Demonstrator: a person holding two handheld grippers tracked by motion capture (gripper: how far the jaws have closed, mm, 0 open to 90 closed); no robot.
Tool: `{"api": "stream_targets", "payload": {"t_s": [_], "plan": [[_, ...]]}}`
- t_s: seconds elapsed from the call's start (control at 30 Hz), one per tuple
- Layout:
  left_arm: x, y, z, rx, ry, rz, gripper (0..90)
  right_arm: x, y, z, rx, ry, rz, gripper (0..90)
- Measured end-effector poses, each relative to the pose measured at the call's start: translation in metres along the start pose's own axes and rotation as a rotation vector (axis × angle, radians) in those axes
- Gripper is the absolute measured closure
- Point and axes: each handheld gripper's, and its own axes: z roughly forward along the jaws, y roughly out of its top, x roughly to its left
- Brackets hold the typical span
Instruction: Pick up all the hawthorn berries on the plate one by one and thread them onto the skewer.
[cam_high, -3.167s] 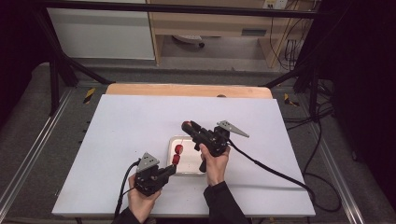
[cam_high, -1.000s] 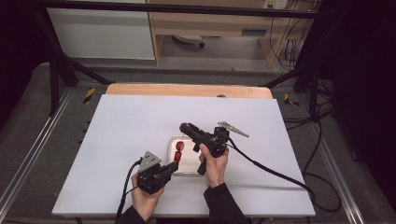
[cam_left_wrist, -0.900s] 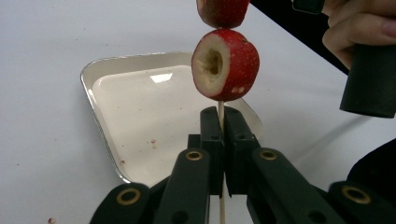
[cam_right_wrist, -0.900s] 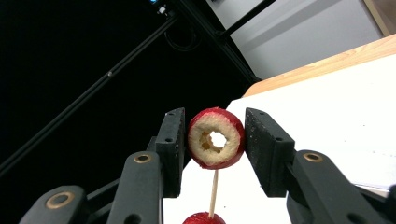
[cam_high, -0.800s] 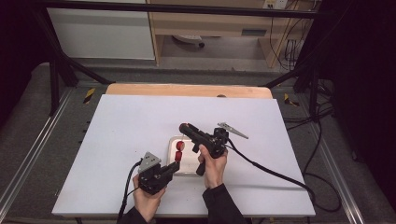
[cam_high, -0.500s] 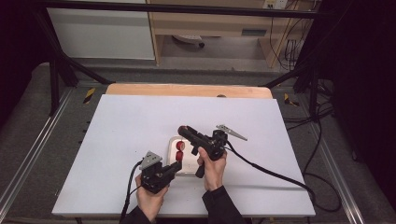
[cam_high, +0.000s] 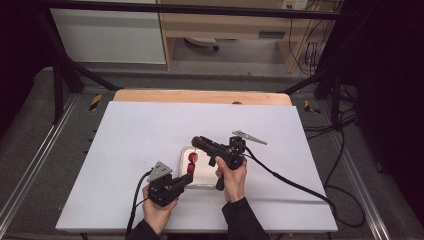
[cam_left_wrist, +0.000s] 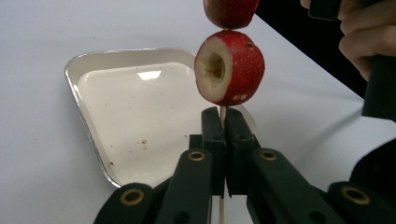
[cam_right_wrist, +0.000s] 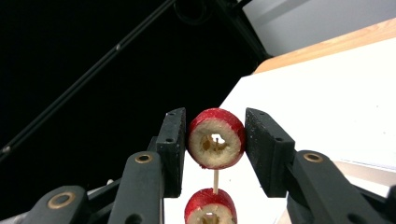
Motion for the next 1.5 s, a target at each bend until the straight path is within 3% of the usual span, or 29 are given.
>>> {"api": "stream_targets", "payload": {"t_s": [0.17,0.3,0.6,1.13,1.23,1.4,1.5], "plan": [[-0.002,0.002,-0.001,0.022,-0.021,0.018,88.7,0.0,0.001,-0.001,0.018,0.021,-0.027,60.2],[-0.005,0.001,0.0,0.029,-0.002,0.055,88.7,0.001,0.003,-0.003,0.047,0.035,-0.041,60.2],[-0.001,0.001,-0.002,0.035,0.009,0.061,88.7,0.001,0.004,-0.005,0.068,0.031,-0.052,60.3],[-0.003,0.003,-0.004,0.027,0.018,0.097,88.8,0.002,0.003,-0.004,0.055,0.042,-0.057,60.4],[-0.002,0.004,-0.008,0.013,0.021,0.12,88.8,0.002,0.004,-0.006,0.056,0.043,-0.061,60.4],[-0.006,0.007,-0.014,-0.018,0.044,0.175,88.9,-0.005,0.009,-0.008,0.052,0.069,0.032,60.5],[-0.006,0.007,-0.014,-0.022,0.051,0.177,88.9,-0.005,0.01,-0.009,0.052,0.073,0.043,60.6]]}}
